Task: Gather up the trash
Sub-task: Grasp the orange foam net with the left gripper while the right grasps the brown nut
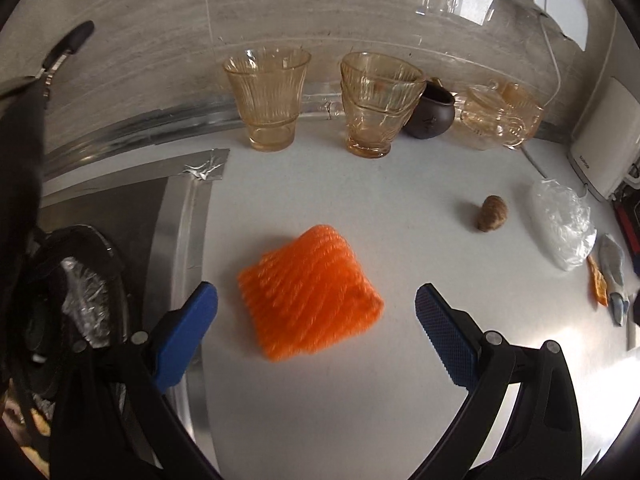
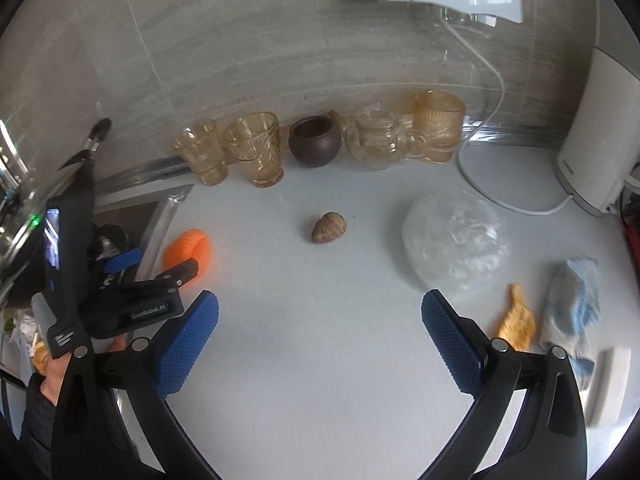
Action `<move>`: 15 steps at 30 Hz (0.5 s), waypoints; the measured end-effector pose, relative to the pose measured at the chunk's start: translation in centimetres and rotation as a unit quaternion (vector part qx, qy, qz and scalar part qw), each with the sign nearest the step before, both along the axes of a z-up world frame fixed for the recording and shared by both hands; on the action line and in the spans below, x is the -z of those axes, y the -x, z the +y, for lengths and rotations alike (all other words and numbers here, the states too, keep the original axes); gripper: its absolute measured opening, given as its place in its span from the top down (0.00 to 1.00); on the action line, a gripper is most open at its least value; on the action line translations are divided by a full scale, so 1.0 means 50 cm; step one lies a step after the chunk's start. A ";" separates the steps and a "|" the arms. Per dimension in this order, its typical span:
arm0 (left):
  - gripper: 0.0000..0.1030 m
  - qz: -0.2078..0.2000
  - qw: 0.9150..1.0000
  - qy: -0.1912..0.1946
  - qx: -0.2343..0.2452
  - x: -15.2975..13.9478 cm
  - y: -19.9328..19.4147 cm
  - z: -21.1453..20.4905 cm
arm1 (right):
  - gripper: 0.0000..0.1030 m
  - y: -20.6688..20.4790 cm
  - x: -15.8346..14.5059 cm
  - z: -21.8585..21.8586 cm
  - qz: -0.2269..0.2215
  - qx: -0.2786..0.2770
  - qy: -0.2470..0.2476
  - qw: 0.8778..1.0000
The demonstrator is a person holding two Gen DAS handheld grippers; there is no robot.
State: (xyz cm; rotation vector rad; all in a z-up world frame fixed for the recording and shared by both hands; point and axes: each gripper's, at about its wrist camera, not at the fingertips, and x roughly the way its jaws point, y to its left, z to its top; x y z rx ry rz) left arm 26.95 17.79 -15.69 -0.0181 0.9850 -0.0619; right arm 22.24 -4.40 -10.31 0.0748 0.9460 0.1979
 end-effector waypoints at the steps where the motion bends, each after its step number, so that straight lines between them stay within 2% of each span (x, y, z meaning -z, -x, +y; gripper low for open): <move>1: 0.15 0.003 1.000 -0.001 0.000 0.003 -0.005 0.000 | 0.02 -0.012 0.006 0.005 0.001 -0.002 0.003 1.000; 2: 0.25 0.010 1.000 -0.004 0.000 0.008 -0.011 -0.001 | 0.02 -0.020 0.011 0.010 0.003 -0.003 0.005 1.000; 3: 0.30 0.019 1.000 -0.005 0.000 0.015 -0.018 -0.002 | 0.02 -0.031 0.018 0.015 0.005 -0.003 0.009 1.000; 5: 0.46 0.035 0.999 0.008 0.001 0.028 -0.030 0.003 | 0.02 -0.048 0.026 0.022 0.008 -0.002 0.014 1.000; 9: 0.53 0.030 0.999 0.019 -0.007 0.032 -0.041 0.011 | 0.02 -0.085 0.050 0.032 0.019 0.004 0.025 1.000; 13: 0.72 0.029 0.999 0.042 0.010 0.024 -0.047 0.017 | 0.02 -0.121 0.081 0.034 0.031 0.018 0.026 0.999; 15: 0.74 0.027 0.998 0.051 0.009 0.022 -0.048 0.020 | 0.02 -0.140 0.098 0.036 0.038 0.027 0.025 0.999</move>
